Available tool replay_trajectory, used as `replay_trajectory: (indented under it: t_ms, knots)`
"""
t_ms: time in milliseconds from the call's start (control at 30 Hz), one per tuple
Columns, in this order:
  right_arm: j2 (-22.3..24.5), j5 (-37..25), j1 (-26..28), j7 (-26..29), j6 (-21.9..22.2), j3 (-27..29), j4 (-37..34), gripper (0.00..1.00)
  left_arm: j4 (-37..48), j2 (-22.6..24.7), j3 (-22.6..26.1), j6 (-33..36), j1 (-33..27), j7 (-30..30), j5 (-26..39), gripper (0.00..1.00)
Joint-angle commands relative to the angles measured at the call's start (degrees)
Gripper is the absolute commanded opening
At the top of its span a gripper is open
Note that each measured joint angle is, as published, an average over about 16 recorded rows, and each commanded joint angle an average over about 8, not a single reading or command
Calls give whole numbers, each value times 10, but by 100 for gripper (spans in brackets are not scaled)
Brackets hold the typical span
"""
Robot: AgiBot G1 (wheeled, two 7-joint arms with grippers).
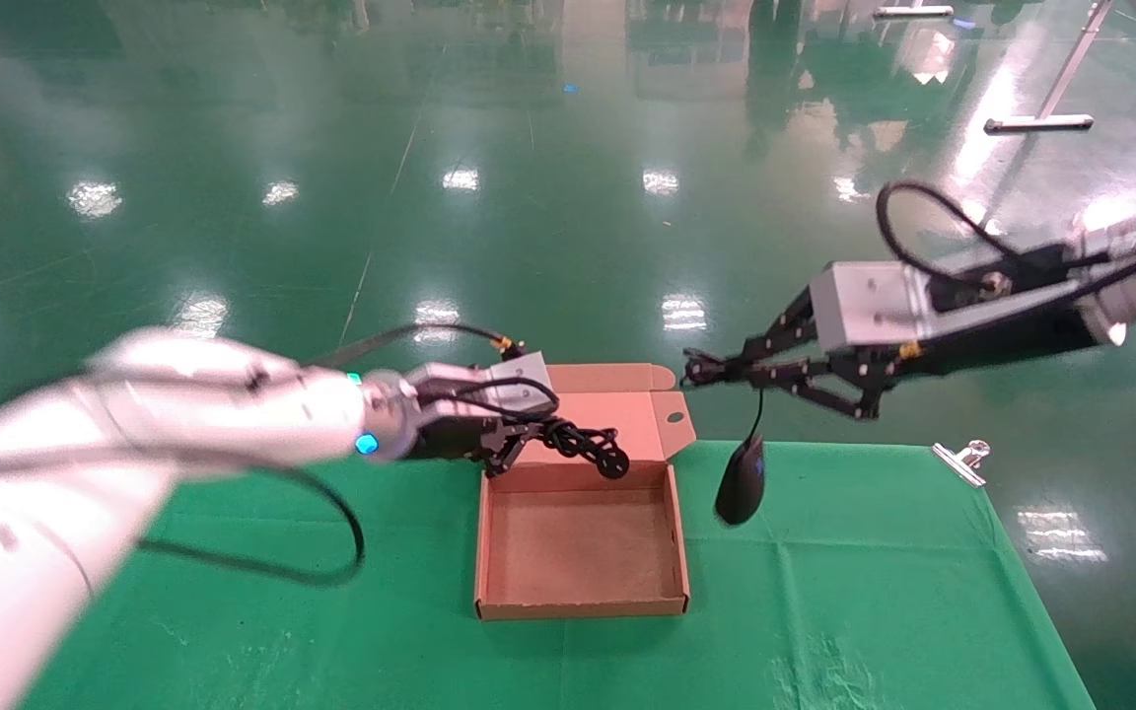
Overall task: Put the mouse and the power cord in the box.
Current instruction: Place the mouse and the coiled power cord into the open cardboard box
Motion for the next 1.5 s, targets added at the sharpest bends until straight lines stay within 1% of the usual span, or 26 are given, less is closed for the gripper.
replay_trajectory:
  t_ms: [33, 133, 233, 267, 367, 500, 533, 967, 1100, 1300, 1400, 1500]
  knots:
    - [1, 0, -7, -5, 0, -1, -6, 0, -25, 1, 21, -52, 33, -51, 0, 0]
    - [0, -2, -16, -12, 5, -2, -14, 0, -55, 1, 65, -81, 57, -107, 6, 0]
    - [0, -3, -24, -18, 10, -3, -22, 0, -72, 0, 108, -97, 69, -149, 14, 0]
    - [0, -3, -26, -20, 12, -3, -25, 0, -77, 0, 120, -101, 71, -161, 16, 4]
    - [-1, -4, -31, -25, 18, -3, -33, 0, -88, -1, 148, -107, 76, -184, 9, 42]
    - [-3, -4, -35, -31, 24, -3, -42, 0, -95, -3, 167, -108, 77, -188, -16, 92]
    - [-3, -4, -36, -33, 25, -3, -44, 0, -95, -3, 171, -108, 76, -186, -23, 100]
    - [-14, -3, -37, -39, 22, -3, -61, 0, -80, -3, 210, -118, 66, -155, -88, 100]
    - [-26, -3, -32, -37, 21, -3, -61, 0, -80, -5, 212, -122, 61, -142, -112, 100]
    - [-55, -6, -25, -28, 38, -5, -59, 0, -68, -20, 191, -105, 42, -95, -164, 100]
    - [-72, -8, -24, -23, 50, -7, -60, 0, -65, -43, 172, -77, 33, -58, -197, 100]
    - [-91, -11, -23, -16, 64, -9, -61, 0, -70, -77, 148, -43, 29, -19, -231, 100]
